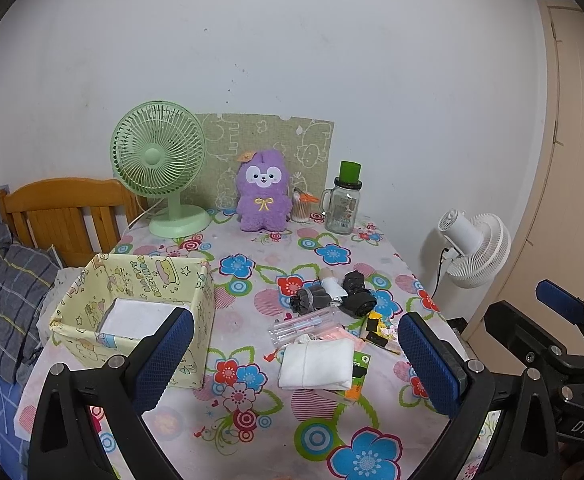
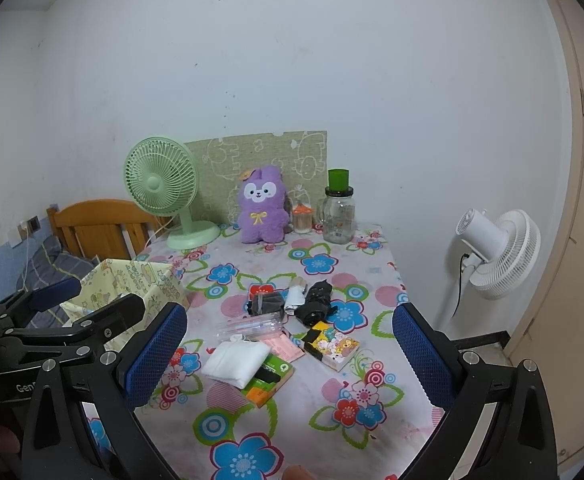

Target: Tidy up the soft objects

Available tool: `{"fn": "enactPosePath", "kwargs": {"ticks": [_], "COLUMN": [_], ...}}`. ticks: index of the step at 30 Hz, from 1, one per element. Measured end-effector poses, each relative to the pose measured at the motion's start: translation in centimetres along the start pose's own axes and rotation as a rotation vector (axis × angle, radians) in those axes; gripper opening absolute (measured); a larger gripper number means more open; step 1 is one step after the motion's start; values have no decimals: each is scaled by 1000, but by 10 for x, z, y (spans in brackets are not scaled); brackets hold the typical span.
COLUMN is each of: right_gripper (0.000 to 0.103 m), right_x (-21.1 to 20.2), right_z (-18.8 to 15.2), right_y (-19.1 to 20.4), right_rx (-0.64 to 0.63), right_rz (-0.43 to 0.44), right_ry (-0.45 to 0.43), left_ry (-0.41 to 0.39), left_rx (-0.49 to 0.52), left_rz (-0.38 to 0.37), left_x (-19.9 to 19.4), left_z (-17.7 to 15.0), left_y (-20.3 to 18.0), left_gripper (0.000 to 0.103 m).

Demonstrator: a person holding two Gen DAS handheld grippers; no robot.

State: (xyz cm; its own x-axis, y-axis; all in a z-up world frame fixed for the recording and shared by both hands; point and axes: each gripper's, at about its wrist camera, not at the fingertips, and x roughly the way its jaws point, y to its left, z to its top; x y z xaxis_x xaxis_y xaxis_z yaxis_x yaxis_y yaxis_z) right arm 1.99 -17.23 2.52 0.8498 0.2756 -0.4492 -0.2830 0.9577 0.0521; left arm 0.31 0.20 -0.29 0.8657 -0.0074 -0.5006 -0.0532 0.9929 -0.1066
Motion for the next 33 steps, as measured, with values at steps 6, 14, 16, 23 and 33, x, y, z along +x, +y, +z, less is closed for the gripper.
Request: {"fn": "enactPosePath", "kwargs": {"ticks": [6,14,16,23,33], "right_gripper": [103,103,103,103,103], "right_x": [0,0,0,0,0], "right_z": [0,1,1,2,1], "right_y": [0,0,1,1,3], "right_rx": [1,-1,-1,0,-5], "right_rz": [3,3,2,5,1], "right_ry": [2,3,3,3,5], "left_ry": [-2,-4,-3,-4,-4], "left_rx": [2,1,1,1,0], "left_rz": [3,3,3,5,5], "left_x": [0,-1,-1,-1,-1], "left_z": [-1,-1,-1,-1,-1], "left_y": [-1,-1,-1,-1,-1], "left_gripper": [103,103,103,103,103]}}
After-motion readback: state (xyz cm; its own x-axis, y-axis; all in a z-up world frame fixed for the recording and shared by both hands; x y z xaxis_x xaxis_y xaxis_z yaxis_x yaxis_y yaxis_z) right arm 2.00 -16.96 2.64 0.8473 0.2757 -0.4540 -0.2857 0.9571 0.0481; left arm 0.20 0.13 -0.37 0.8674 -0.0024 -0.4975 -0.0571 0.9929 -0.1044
